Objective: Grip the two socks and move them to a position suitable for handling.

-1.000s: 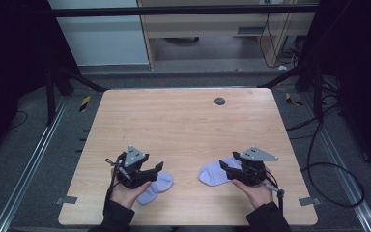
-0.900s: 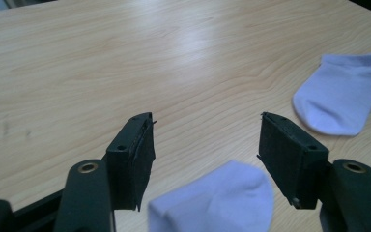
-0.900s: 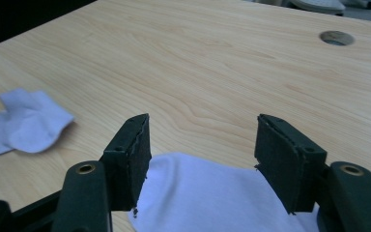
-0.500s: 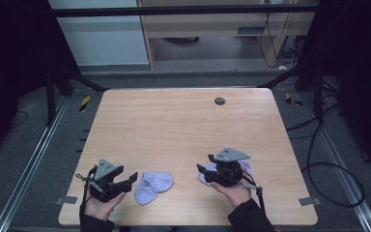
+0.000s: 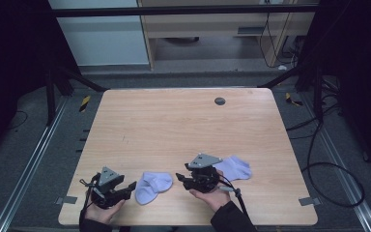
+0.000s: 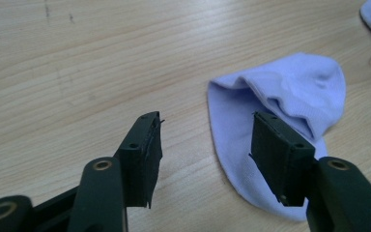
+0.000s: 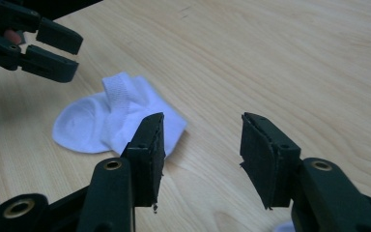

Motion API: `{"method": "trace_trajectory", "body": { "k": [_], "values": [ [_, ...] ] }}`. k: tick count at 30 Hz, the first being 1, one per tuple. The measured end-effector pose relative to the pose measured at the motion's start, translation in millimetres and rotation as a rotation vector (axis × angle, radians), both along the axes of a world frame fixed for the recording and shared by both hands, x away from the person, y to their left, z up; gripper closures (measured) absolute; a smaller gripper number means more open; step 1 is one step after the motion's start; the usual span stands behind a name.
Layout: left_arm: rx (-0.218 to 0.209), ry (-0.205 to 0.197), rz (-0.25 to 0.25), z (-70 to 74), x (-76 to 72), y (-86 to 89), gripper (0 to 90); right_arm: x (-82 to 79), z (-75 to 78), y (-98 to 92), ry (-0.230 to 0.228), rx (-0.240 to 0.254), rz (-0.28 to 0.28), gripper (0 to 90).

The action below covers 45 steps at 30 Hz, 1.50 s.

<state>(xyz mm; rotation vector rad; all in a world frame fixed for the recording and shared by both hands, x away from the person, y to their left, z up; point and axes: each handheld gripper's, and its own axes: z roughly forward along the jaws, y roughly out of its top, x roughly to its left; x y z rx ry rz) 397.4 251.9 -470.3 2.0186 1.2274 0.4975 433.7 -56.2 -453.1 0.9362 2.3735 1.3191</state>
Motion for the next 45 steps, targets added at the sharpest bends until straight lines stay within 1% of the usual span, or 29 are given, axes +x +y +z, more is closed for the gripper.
{"method": "trace_trajectory", "body": {
  "k": [3,7,9,11,12,13,14,16,19,21,26,28,29,30,32,33,35,36,39,40,43,45],
  "values": [
    [0.011,0.015,-0.016,-4.0,-0.9,-4.0,45.3,-0.8,-4.5,11.0,0.006,-0.019,0.020,53.6],
    [0.030,0.034,-0.032,-8.9,-1.0,-8.2,46.6,-1.4,-10.1,23.1,0.020,-0.023,0.037,56.0],
    [0.040,0.046,-0.041,-11.5,-1.2,-10.3,48.0,-2.7,-14.4,30.3,0.024,-0.027,0.044,59.0],
    [0.041,0.057,-0.048,-13.4,-1.2,-11.9,49.4,-4.1,-18.9,36.8,0.031,-0.033,0.059,60.4],
    [0.043,0.057,-0.047,-14.1,-1.3,-12.5,50.3,-4.9,-21.4,41.0,0.042,-0.047,0.074,61.3],
    [0.047,0.061,-0.053,-14.6,-1.2,-13.0,50.6,-5.4,-22.9,43.7,0.041,-0.055,0.079,61.8],
    [0.042,0.064,-0.055,-15.2,-1.2,-13.7,50.9,-5.9,-24.6,46.7,0.037,-0.067,0.088,62.4],
    [0.042,0.071,-0.062,-16.3,-1.1,-15.0,51.8,-6.9,-27.0,52.8,0.047,-0.067,0.098,63.4],
    [0.050,0.082,-0.071,-17.8,-1.2,-17.4,56.0,-7.6,-30.8,60.5,0.053,-0.069,0.115,64.5],
    [0.047,0.089,-0.074,-18.3,-1.4,-18.2,59.1,-8.6,-34.5,66.3,0.062,-0.089,0.127,65.3],
    [0.049,0.111,-0.081,-19.8,-0.8,-19.7,67.3,-9.7,-41.8,74.3,0.074,-0.105,0.153,69.4],
    [0.056,0.108,-0.086,-19.9,-0.8,-20.2,70.1,-9.2,-43.9,76.4,0.070,-0.121,0.159,72.0],
    [0.051,0.113,-0.089,-20.0,-0.8,-20.7,71.7,-9.0,-44.8,77.0,0.070,-0.125,0.159,74.6],
    [0.050,0.113,-0.090,-20.1,-0.8,-21.0,73.9,-8.5,-46.0,77.8,0.067,-0.140,0.160,78.6],
    [0.048,0.114,-0.095,-20.1,-0.5,-21.4,77.5,-7.5,-47.6,78.7,0.075,-0.146,0.164,85.8],
    [0.047,0.118,-0.098,-19.9,-0.4,-21.6,80.5,-7.0,-47.3,78.7,0.084,-0.139,0.165,89.9],
    [0.047,0.119,-0.104,-19.8,-0.2,-21.7,81.5,-6.7,-46.7,78.5,0.088,-0.139,0.166,90.0],
    [0.049,0.119,-0.108,-19.5,-0.3,-21.8,83.3,-6.4,-45.3,77.8,0.095,-0.130,0.162,90.0],
    [0.040,0.113,-0.120,-17.3,-0.2,-20.3,84.6,-4.4,-40.0,74.6,0.084,-0.084,0.152,90.0],
    [0.038,0.113,-0.122,-16.7,-0.2,-19.8,84.8,-2.0,-36.5,72.2,0.080,-0.058,0.143,90.0],
    [0.038,0.111,-0.122,-15.5,0.4,-18.1,85.0,2.9,-30.2,69.3,0.073,-0.025,0.111,90.0],
    [0.040,0.113,-0.124,-15.6,1.4,-17.2,85.0,8.5,-25.3,67.3,0.059,-0.003,0.083,90.0]
  ]
}}
